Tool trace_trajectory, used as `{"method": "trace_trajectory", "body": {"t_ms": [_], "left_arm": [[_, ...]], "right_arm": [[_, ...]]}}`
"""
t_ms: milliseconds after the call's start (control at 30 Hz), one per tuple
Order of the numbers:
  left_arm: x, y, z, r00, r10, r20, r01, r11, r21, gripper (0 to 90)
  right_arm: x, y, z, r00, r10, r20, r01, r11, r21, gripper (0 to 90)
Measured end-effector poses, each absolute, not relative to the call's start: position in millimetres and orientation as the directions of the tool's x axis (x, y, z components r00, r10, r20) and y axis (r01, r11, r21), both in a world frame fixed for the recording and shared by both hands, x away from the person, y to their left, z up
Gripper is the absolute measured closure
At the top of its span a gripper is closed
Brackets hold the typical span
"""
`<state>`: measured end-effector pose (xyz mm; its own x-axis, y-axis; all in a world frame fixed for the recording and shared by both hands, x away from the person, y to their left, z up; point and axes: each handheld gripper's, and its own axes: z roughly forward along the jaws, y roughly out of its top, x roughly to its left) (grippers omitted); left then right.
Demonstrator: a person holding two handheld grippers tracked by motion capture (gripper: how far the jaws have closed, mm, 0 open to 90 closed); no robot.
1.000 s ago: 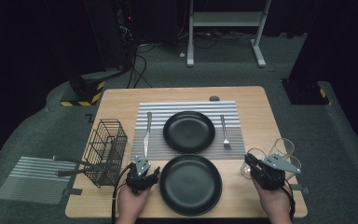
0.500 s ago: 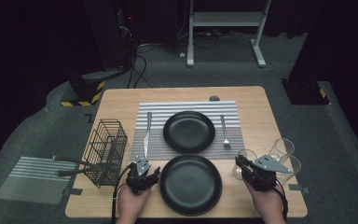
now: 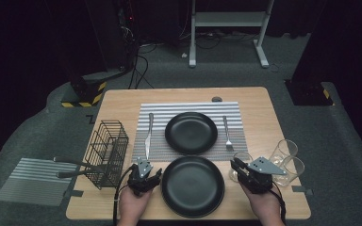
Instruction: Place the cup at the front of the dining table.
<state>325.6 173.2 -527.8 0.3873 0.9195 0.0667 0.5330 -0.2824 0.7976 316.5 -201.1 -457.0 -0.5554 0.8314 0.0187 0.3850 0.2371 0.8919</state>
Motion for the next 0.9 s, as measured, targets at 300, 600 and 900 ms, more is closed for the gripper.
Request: {"method": "trace_trajectory", "body": {"t_ms": [300, 600, 900], "left_arm": [[325.7, 172.6, -528.1, 0.385, 0.921, 0.065, 0.534, -0.279, 0.798, 43.2], [324.9, 170.6, -528.7, 0.374, 0.926, 0.054, 0.543, -0.266, 0.797, 43.2], [326.1, 171.7, -528.4, 0.385, 0.92, 0.069, 0.538, -0.285, 0.793, 43.2]], "right_arm": [[315.3, -198.1, -457.4, -0.57, 0.821, 0.015, 0.381, 0.249, 0.89, 77.0], [315.2, -198.5, -456.1, -0.58, 0.815, -0.008, 0.357, 0.262, 0.897, 70.4], [316.1, -203.3, -449.5, -0.567, 0.823, 0.023, 0.356, 0.221, 0.908, 54.5]]}}
